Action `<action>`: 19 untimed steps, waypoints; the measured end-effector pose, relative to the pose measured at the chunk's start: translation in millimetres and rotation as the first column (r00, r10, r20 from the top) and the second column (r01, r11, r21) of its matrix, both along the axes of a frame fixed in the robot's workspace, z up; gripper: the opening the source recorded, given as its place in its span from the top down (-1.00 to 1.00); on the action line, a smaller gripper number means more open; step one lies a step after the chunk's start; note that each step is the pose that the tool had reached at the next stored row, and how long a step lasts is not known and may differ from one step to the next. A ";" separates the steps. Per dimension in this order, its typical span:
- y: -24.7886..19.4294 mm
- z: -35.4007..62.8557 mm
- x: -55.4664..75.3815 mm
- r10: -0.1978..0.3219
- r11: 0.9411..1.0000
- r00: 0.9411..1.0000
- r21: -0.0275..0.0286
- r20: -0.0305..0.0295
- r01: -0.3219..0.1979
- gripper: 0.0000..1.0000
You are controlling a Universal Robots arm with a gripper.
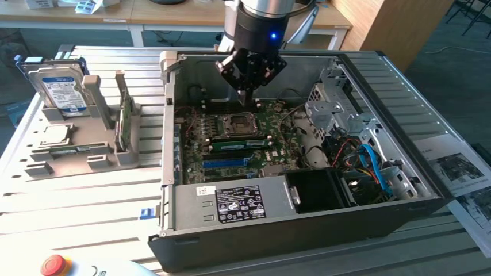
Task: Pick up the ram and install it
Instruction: 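Press down the ram until it locks into place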
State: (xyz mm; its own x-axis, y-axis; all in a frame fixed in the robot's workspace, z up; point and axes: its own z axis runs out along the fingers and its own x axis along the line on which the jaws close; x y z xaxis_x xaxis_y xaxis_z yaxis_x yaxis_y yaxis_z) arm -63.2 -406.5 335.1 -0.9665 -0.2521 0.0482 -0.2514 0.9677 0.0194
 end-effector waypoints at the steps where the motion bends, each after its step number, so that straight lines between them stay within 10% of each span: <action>1: 0.0 0.0 0.0 -0.012 1.000 1.000 0.000 0.000 0.012 0.80; 19: 0.0 0.0 0.0 -0.211 0.977 0.977 0.000 0.000 0.211 0.80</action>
State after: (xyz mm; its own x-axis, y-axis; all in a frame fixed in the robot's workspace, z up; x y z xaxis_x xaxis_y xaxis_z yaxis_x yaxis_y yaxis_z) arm -63.2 -406.5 335.1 -0.9979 -0.0423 0.0481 -0.0414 0.9990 0.0195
